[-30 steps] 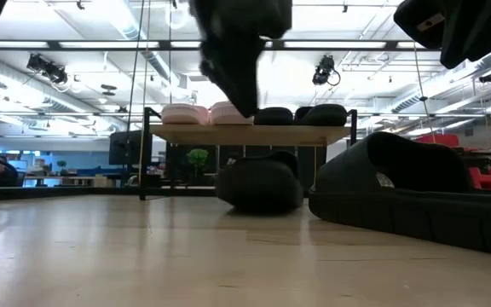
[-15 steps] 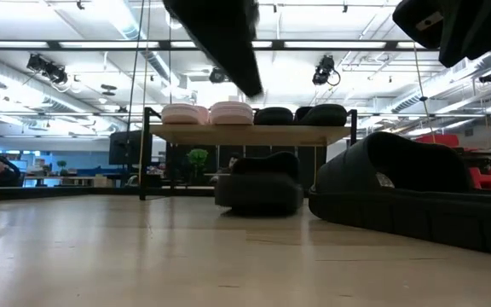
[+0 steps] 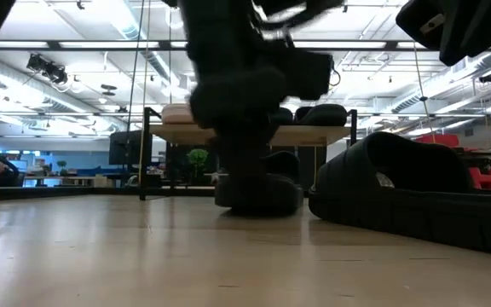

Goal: Pick and place slides into the shelf
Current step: Put the black slipper under the shelf

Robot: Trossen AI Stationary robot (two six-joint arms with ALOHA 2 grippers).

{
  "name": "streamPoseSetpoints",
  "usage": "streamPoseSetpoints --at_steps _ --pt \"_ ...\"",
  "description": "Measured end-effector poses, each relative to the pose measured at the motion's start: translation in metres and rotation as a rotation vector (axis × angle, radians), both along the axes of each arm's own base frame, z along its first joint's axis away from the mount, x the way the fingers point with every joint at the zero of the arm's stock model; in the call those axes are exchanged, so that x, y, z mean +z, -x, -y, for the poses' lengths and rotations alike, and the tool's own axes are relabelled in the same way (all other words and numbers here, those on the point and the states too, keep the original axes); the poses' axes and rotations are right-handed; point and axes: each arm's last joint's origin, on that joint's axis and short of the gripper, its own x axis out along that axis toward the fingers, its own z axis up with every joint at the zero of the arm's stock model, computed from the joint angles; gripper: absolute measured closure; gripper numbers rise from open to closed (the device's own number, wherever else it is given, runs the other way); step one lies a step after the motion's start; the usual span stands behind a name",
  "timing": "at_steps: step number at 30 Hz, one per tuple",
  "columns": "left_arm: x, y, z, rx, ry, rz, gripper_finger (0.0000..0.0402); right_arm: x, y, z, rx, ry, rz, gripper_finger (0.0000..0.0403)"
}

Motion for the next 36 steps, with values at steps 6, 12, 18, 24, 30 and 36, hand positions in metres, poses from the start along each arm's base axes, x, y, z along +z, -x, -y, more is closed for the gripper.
streamPoseSetpoints --at_steps 6,12,18,24,30,36 --pt "0.001 -0.01 -0.034 0.021 -0.034 0.0 0.04 0.0 0.0 0.0 0.0 0.0 0.0 0.0321" --pt "0.001 -0.017 -0.075 0.052 -0.063 -0.014 0.04 0.0 0.0 0.0 0.0 0.0 -0.001 0.0321" --pt "0.002 -0.024 -0.108 0.087 -0.069 0.02 0.04 0.0 0.0 0.0 0.018 0.014 0.001 0.0321" --pt "0.003 -0.027 -0.118 0.065 -0.109 0.044 0.04 0.0 0.0 0.0 0.021 0.016 0.002 0.0321" --pt "0.004 -0.028 -0.129 0.115 -0.128 0.049 0.04 0.0 0.0 0.0 0.024 0.018 0.002 0.0321" --pt "0.005 -0.03 -0.105 0.095 -0.069 0.093 0.0398 0.0 0.0 0.0 0.014 0.011 0.001 0.0321"
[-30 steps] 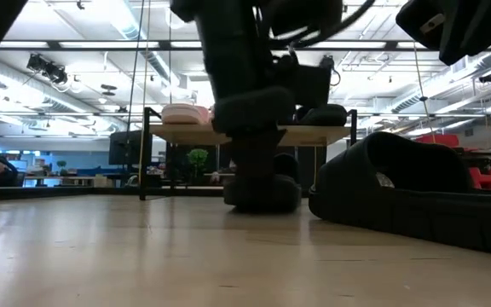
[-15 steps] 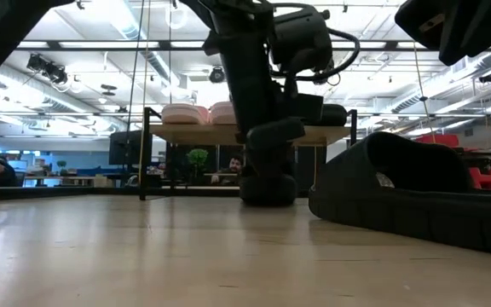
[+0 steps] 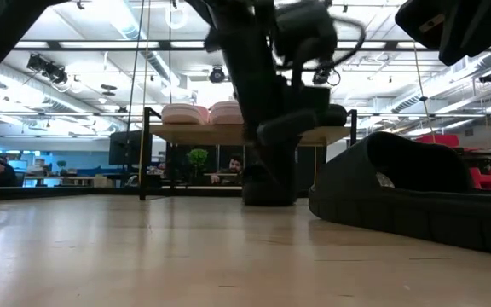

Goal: Pick and place slides into the shelf
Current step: Put the black slipper under the shelf

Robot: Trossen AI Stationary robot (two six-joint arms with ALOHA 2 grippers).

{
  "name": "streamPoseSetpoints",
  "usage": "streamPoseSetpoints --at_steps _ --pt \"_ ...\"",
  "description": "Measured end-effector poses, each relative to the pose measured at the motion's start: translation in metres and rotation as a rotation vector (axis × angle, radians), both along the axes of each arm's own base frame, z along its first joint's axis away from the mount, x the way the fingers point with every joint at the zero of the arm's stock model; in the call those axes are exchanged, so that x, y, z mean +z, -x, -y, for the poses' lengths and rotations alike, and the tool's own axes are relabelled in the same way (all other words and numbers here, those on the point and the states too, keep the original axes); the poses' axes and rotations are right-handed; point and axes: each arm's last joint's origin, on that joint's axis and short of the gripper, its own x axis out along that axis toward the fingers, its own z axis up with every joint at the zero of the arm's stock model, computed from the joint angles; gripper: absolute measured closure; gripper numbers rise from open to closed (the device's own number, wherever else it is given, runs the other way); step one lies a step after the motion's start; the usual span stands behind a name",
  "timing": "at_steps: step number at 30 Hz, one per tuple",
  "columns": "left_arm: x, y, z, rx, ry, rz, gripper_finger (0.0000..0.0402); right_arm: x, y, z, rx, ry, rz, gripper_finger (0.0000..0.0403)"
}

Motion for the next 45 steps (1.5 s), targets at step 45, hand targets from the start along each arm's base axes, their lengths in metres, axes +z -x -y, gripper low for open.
streamPoseSetpoints --at_steps 45 --pt "-0.01 0.034 -0.039 0.451 -0.106 -0.262 0.04 0.0 0.0 0.0 -0.062 -0.046 -0.006 0.0321"
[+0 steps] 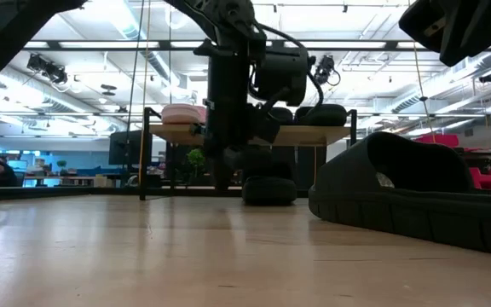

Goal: Pick and place slides into the shelf
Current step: Put the black slipper under the shelf

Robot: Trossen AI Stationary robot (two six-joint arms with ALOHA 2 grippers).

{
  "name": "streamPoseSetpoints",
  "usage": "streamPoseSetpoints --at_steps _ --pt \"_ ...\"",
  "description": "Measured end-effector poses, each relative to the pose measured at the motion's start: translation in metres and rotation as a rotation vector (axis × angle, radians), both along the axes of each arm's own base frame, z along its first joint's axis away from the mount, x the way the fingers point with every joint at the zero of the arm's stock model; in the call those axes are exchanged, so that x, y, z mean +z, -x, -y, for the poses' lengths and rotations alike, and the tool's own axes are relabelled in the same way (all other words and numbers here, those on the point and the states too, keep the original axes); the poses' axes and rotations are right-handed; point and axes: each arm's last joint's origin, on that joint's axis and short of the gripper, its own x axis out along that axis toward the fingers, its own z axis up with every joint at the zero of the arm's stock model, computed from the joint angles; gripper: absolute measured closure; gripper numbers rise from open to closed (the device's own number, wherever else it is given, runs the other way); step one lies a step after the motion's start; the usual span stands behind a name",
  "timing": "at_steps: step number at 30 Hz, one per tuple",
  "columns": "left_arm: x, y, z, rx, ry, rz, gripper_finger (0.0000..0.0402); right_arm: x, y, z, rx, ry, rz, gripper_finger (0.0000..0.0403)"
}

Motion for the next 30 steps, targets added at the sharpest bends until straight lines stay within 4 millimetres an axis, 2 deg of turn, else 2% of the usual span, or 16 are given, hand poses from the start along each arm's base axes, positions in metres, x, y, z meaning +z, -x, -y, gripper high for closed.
streamPoseSetpoints --at_steps 5,12,22,30 --pt "-0.001 0.0 -0.006 0.052 -0.052 0.018 0.04 0.0 0.002 -0.003 0.013 0.001 0.0 0.032" --pt "0.0 -0.007 -0.026 0.102 -0.064 0.105 0.04 0.0 0.003 -0.004 0.022 0.003 0.001 0.032" --pt "0.001 -0.018 -0.005 0.003 -0.055 0.179 0.04 0.0 0.003 -0.005 0.024 0.002 0.004 0.032" --pt "0.0 -0.012 0.014 -0.076 -0.055 0.097 0.0399 -0.014 0.0 -0.01 0.084 -0.025 -0.081 0.032"
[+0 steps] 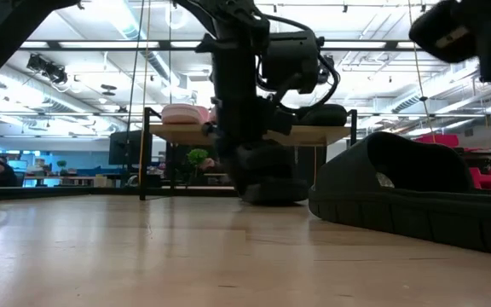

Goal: Pick and place slides into the shelf
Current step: Put the black slipper under the shelf

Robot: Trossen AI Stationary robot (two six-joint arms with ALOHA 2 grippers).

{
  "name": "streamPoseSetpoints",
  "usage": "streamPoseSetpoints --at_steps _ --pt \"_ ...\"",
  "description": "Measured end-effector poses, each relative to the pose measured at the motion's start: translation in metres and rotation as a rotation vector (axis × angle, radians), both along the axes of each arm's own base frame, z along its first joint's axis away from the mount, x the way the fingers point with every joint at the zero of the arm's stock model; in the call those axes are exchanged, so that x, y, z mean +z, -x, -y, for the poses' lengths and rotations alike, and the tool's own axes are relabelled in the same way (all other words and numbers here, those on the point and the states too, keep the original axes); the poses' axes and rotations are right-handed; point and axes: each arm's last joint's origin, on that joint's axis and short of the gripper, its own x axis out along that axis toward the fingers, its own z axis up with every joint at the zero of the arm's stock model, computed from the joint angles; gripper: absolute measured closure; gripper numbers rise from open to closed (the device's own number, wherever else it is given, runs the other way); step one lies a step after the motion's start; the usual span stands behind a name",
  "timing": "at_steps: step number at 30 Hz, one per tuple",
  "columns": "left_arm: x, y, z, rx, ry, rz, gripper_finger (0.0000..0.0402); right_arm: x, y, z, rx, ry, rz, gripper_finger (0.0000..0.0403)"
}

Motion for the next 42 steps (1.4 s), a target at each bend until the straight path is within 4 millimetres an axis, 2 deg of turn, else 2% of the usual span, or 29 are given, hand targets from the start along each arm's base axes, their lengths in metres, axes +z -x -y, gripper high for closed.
streamPoseSetpoints --at_steps 5,9,14,17,21,26,30,37,42 --pt "0.007 0.009 0.015 -0.039 -0.003 -0.069 0.0394 -0.024 -0.01 -0.008 0.08 0.087 -0.031 0.0313" --pt "0.044 0.021 0.029 -0.007 0.0 -0.056 0.039 -0.036 -0.02 -0.008 0.073 0.126 -0.019 0.0297" --pt "0.085 0.031 0.053 -0.047 0.004 -0.018 0.0398 -0.035 -0.022 -0.005 0.048 0.156 0.007 0.0279" --pt "0.098 0.034 0.07 -0.09 0.012 -0.006 0.0394 -0.026 -0.019 -0.003 0.031 0.151 0.038 0.0275" --pt "0.102 0.04 0.092 -0.146 0.028 -0.013 0.0376 -0.021 -0.019 -0.001 0.003 0.205 0.084 0.0275" --pt "0.102 0.048 0.117 -0.21 0.029 -0.022 0.037 -0.033 -0.024 0.003 0.055 0.317 0.059 0.0271" --pt "0.102 0.054 0.133 -0.226 0.033 -0.013 0.0381 -0.042 -0.031 0.008 0.053 0.354 0.041 0.0267" --pt "0.102 0.062 0.151 -0.227 0.038 0.0 0.0396 -0.056 -0.043 0.02 0.006 0.443 0.013 0.0268" --pt "0.101 0.069 0.157 -0.204 0.029 -0.027 0.0383 -0.056 -0.048 0.028 -0.049 0.469 0.036 0.029"
